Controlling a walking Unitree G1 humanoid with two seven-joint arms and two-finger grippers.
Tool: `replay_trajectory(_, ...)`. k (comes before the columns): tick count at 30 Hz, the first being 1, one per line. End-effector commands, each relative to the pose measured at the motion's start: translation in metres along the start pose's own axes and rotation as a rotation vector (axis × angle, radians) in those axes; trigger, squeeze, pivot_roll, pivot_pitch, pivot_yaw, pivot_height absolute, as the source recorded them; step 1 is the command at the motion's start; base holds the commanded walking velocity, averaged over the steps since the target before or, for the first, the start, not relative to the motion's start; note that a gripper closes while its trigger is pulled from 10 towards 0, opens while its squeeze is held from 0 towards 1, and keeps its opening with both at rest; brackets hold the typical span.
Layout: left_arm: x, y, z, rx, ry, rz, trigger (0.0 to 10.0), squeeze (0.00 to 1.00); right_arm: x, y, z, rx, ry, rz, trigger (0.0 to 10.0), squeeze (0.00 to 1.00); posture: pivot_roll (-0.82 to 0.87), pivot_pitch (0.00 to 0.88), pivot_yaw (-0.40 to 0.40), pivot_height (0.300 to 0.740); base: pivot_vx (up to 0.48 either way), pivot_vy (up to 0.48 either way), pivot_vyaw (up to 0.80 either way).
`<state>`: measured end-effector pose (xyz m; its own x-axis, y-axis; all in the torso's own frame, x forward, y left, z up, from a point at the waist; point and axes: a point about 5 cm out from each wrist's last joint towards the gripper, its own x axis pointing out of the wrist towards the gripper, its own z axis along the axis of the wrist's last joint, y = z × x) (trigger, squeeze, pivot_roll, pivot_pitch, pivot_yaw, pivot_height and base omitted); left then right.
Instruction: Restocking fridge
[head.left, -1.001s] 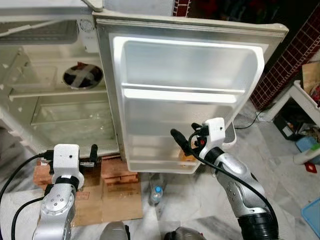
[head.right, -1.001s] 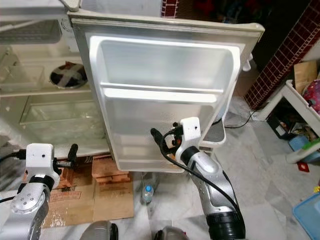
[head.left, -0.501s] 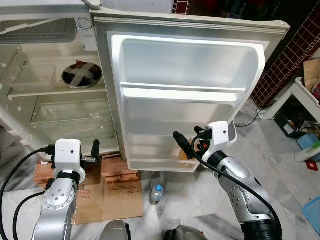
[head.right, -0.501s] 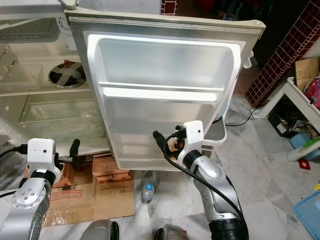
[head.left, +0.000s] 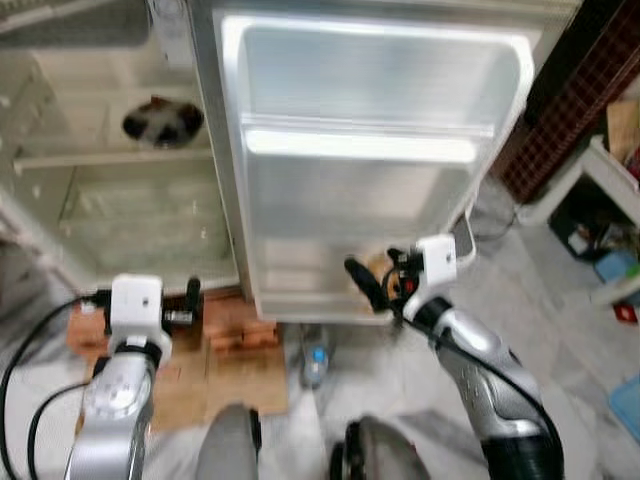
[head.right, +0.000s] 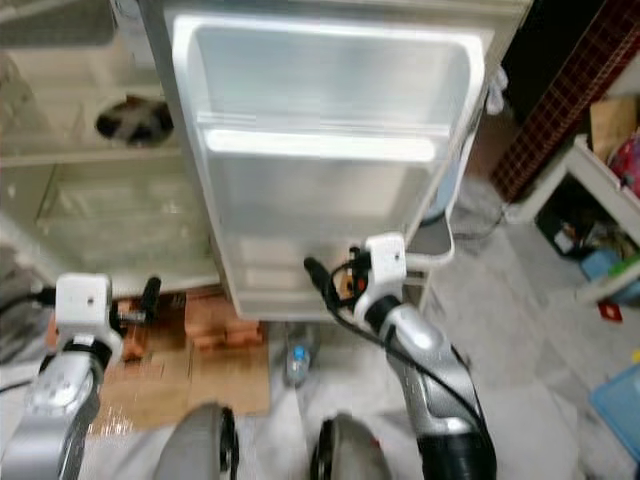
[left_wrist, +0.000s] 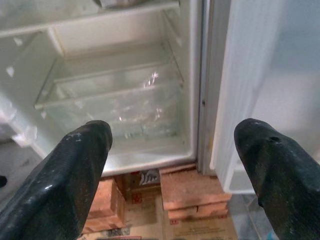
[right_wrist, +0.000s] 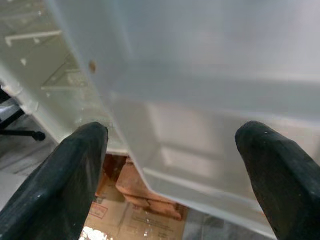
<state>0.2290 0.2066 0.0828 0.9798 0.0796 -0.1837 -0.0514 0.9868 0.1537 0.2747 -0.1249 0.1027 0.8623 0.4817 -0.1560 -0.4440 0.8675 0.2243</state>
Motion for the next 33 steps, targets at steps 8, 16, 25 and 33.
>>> replay_trajectory(8, 0.0, -0.001, -0.003, 0.009, 0.016, 0.011, 10.0, 0.0, 0.005, -0.001, 0.008, -0.034, -0.025, 0.031, 10.0, 0.0, 0.05, 0.138, -0.055, 0.566, 0.0, 0.0, 0.0)
replay_trajectory(16, 0.002, 0.002, -0.003, 0.022, 0.019, 0.043, 10.0, 0.0, 0.011, 0.0, 0.011, -0.067, -0.034, 0.053, 10.0, 0.0, 0.06, 0.138, -0.058, 0.566, 0.0, 0.0, 0.0)
replay_trajectory(25, 0.004, 0.003, -0.004, 0.031, 0.021, 0.062, 10.0, 0.0, 0.018, 0.003, 0.015, -0.09, -0.052, 0.082, 10.0, 0.0, 0.06, 0.134, -0.059, 0.566, 0.0, 0.0, 0.0)
replay_trajectory(33, 0.004, 0.002, -0.004, 0.027, 0.021, 0.068, 10.0, 0.0, 0.019, 0.005, 0.015, -0.094, -0.061, 0.104, 10.0, 0.0, 0.06, 0.135, -0.06, 0.552, 0.0, 0.0, 0.0)
